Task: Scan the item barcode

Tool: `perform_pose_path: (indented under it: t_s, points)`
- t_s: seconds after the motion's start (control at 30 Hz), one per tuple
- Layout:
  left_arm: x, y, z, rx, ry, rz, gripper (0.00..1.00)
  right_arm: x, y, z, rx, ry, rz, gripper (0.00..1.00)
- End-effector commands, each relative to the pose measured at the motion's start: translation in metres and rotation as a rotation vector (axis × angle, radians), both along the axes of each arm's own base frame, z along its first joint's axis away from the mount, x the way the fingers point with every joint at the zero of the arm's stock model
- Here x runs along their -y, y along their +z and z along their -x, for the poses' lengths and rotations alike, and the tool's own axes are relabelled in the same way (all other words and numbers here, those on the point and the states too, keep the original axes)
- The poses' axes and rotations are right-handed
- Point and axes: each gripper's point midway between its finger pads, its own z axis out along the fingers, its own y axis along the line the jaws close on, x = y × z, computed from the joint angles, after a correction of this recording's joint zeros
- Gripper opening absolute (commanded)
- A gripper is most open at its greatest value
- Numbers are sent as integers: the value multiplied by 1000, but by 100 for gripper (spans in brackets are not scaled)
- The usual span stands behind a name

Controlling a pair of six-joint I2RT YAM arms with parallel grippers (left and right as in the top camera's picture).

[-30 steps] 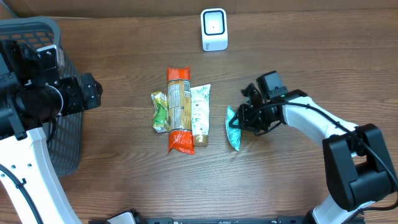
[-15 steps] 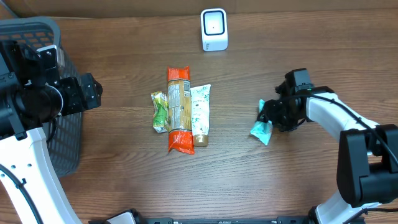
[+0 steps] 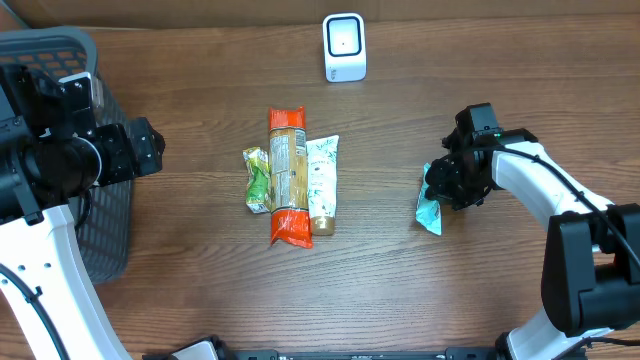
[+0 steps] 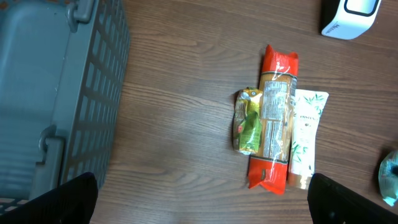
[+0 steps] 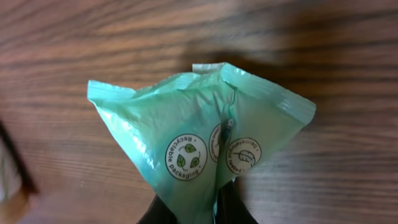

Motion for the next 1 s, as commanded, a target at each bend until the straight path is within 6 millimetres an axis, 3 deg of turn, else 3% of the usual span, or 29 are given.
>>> perform_pose_path:
  t_s: [0.0,0.2,0.27,0.37,0.4,0.47,0.67,0.77,0.87,0.97]
  points:
    - [1,1,-1,5,-18,-2,100,-37,40,-14,92,130,-205,4]
    - [1,1,-1,4,-19,-2,99,-97,88,-9,181,281,-639,4]
    - [1,1,-1,4,-19,-2,100,-110,86,-1,179,313,-710,4]
    - [1,1,-1,4,-18,-1,100,-127,67,10,156,319,-775,4]
    - [1,1,-1,4,-18,-1,100,-131,57,12,154,318,-773,9]
    - [1,1,-1,4,-18,-1,100,-128,37,11,141,279,-712,27]
    - [1,1,-1,4,-19,-2,100,-88,-2,-3,103,120,-437,33]
    - [1,1,-1,4,-18,-1,100,-78,-6,-6,102,92,-400,42]
    - [1,1,-1,5,-19,-2,100,-69,-10,-8,97,72,-366,59]
    - [1,1,-1,4,-18,-1,100,-63,-10,-10,87,57,-332,62]
